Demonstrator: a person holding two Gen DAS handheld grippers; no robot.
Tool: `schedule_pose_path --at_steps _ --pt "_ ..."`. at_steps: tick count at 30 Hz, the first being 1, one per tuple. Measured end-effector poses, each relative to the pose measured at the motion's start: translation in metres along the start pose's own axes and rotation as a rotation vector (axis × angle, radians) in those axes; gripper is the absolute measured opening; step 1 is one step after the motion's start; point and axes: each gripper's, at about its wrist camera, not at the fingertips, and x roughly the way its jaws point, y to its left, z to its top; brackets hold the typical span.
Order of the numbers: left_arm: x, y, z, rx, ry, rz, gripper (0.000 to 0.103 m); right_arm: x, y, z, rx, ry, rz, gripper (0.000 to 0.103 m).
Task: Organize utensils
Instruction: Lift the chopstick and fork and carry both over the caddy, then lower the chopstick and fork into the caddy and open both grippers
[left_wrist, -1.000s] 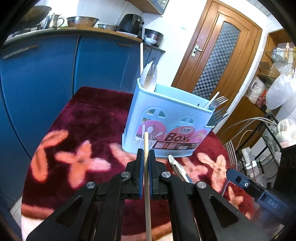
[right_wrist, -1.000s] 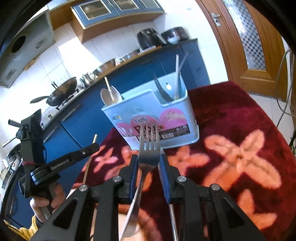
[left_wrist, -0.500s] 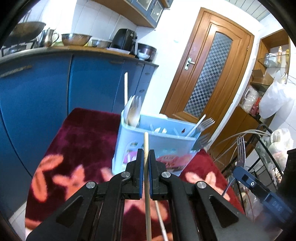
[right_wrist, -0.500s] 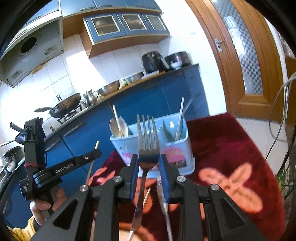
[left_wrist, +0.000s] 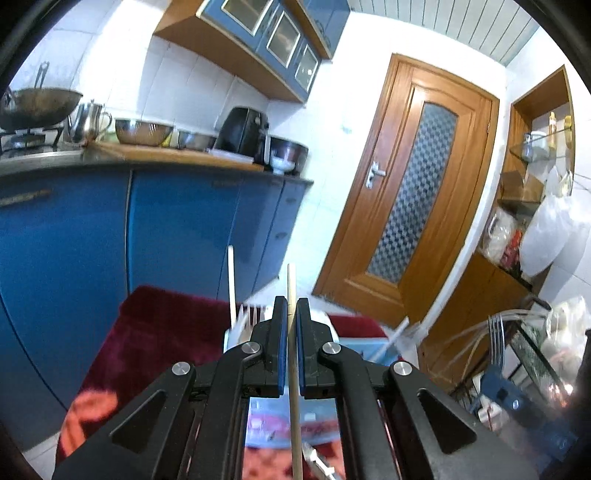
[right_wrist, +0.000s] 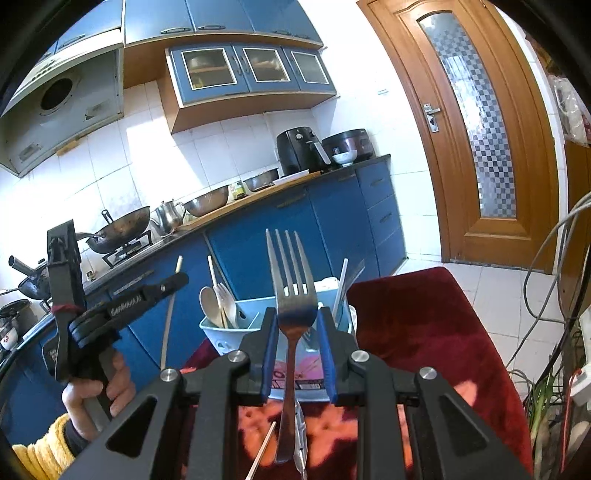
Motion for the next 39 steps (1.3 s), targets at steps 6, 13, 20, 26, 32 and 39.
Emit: schedule_pose_path --at_steps 6,13,20,26,32,39 --pt "0.009 -0.003 0.022 0.015 -0.108 0.032 0.002 0.007 -0.001 0.006 -0.011 -0.001 -0.005 0.011" --pt "0.019 0.005 0.03 -0.021 -0.126 0.047 0.002 0.021 -0.008 0.0 -0.007 0.032 -0.001 0.008" --pt "0.018 0.01 0.042 -0.053 -0.213 0.074 0.002 0.017 -0.011 0.008 0.009 0.008 -0.012 0.007" --pt "0.028 0.021 0.057 -0.122 -0.286 0.097 0.002 0.012 -0.01 0.027 -0.006 -0.039 -0.026 0.007" --pt "0.042 0.028 0.065 -0.134 -0.354 0.142 0.002 0.012 -0.009 0.049 -0.03 -0.085 -0.043 0.007" --pt "0.061 0.024 0.05 -0.073 -0.414 0.217 0.002 0.019 -0.008 0.072 -0.055 -0.14 -0.063 0.007"
